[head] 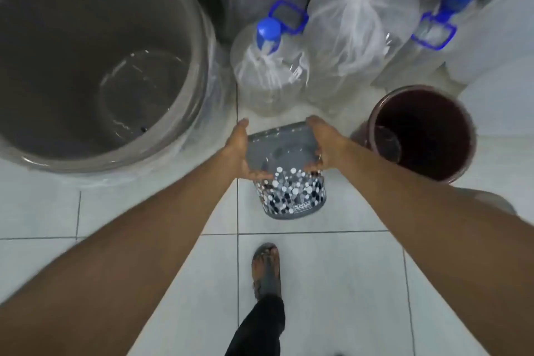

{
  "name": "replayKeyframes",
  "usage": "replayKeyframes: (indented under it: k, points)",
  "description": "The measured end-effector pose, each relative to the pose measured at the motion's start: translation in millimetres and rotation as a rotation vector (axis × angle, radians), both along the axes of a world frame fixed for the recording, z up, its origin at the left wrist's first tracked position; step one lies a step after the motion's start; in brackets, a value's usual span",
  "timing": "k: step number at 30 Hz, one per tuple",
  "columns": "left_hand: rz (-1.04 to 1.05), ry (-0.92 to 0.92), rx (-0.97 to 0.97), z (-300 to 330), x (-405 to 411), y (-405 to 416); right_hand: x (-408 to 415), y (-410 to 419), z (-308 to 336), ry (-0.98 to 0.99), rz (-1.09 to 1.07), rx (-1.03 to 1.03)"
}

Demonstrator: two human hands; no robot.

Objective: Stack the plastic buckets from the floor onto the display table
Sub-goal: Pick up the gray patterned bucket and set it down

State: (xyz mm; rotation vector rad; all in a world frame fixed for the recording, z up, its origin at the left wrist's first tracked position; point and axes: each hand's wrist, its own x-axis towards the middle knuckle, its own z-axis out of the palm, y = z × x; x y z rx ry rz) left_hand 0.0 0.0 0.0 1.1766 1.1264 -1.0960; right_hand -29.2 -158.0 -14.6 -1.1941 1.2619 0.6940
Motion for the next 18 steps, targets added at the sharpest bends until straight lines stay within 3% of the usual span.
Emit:
replayKeyframes:
  k: [6, 12, 18]
  points:
    - [-0.021, -0.027, 0.114, -79.2, 18.1, 0.5, 35.9, 6.5, -65.9, 0.136, -0.008, -0.107]
    - [-0.110, 0.019, 0.064, -83.9, 14.9, -5.9, 23.8, -0.2, -74.1, 0.200, -0.036, -0.088]
    - [-0.043, -0.081, 0.223, -81.8, -32.5, 6.5, -46.7, -5.1, -87.0, 0.193, -0.321, -0.121]
